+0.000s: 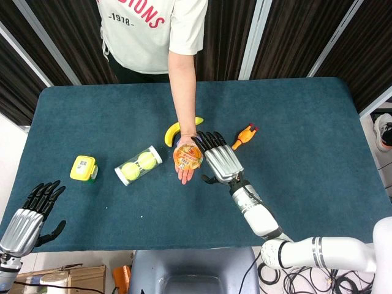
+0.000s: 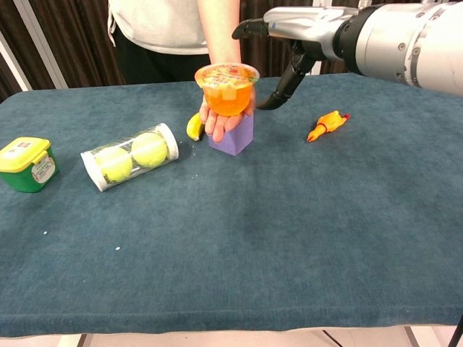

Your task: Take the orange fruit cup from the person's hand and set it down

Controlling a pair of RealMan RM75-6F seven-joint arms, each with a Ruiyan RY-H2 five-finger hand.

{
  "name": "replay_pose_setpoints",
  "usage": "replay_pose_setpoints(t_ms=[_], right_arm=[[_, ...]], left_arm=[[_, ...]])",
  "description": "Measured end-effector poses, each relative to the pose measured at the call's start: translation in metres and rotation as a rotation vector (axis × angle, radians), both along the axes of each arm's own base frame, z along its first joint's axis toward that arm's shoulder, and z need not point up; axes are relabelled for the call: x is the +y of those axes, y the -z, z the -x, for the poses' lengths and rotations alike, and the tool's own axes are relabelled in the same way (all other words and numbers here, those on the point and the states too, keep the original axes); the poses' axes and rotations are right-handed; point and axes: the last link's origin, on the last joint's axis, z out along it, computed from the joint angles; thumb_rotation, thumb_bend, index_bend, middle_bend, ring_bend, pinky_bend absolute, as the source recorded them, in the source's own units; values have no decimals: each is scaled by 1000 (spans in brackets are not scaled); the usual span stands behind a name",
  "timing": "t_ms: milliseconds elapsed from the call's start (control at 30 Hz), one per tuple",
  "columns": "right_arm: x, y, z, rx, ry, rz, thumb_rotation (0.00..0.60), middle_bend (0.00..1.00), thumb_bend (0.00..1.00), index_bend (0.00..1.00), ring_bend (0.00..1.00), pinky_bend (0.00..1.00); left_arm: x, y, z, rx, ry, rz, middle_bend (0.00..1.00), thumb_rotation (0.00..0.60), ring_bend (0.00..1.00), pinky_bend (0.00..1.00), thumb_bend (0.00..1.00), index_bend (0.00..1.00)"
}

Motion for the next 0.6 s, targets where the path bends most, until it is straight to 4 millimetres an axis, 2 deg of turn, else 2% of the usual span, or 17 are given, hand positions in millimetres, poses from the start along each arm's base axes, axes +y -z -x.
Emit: replay_pose_setpoints(t_ms=[333,467,533,567,600], right_arm=[[-6,15,-11,-16,15,-28,600,0,149,0,0,0],[-11,26,-22,-39,48,-57,600,0,150,1,0,0],[-15,34,-30,-47,59,-69,600,4,164,35,0,5],[-16,37,-33,-44,60,-69,600,36,179,90,2,35],[-17,39,-37,-38,57,-63,600,125,205,215,45,121]], left_arm=[[0,0,0,1,5,2,0,600,0,27,385,0],[0,-2,2,32,-5,-25,0,600,0,26,385,0],[-1,-2,2,38,-12,-34,0,600,0,26,385,0],[-2,-3,3,36,-15,-35,0,600,0,26,385,0],[-2,-3,3,34,-17,-38,0,600,0,26,385,0]])
